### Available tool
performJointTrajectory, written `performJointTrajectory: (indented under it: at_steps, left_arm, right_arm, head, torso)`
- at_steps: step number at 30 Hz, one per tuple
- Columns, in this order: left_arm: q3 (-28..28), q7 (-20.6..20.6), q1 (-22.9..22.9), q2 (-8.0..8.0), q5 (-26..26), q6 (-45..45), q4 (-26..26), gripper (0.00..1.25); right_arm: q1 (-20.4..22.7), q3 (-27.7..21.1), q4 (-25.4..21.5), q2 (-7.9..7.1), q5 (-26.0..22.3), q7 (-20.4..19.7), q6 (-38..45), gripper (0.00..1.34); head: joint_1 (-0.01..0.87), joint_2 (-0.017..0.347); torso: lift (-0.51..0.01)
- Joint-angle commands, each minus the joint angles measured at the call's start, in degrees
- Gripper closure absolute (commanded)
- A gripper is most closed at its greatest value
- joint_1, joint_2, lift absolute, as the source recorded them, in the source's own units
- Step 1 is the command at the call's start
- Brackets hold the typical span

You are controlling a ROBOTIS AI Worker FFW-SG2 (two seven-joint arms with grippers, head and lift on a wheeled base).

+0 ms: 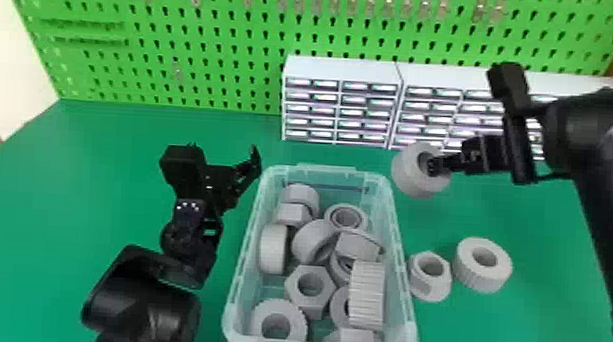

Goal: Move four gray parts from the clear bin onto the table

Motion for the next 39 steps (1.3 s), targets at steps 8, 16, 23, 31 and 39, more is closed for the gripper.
performJointTrajectory:
  at_steps: [8, 16, 23, 31, 39]
  left_arm:
    - [0.21, 0.00, 0.17, -0.38, 0.34, 0.16, 0.18, 0.10]
    - [0.38, 0.00, 0.34, -0.82, 0.34, 0.16, 0.44, 0.10]
    - [0.82, 0.00, 0.43, -0.91, 0.61, 0.16, 0.61, 0.10]
    - [1.08, 0.00, 0.70, -1.35, 0.52, 0.16, 0.61, 0.10]
    - [1.26, 0.00, 0.87, -1.61, 0.17, 0.16, 0.61, 0.10]
  right_arm:
    - [1.51, -4.40, 3.14, 0.48, 1.76, -0.44, -3.31, 1.00]
    - [2.22, -7.56, 6.04, 1.00, -3.60, -6.77, -7.26, 1.00]
    - [2.74, -7.48, 8.77, 0.74, -7.73, -9.67, -11.31, 1.00]
    - [4.59, -7.74, 9.38, 0.83, -8.17, -13.80, -16.58, 1.00]
    - [6.70, -8.88, 10.09, 1.18, -11.42, -18.37, -21.77, 1.00]
  head:
    - [0.693, 0.072]
    - [0.693, 0.072]
    - [0.693, 0.072]
    - [0.693, 0.072]
    - [0.693, 0.072]
  torso:
    - [-0.052]
    - [-0.052]
    - [-0.052]
    - [-0.052]
    - [-0.052]
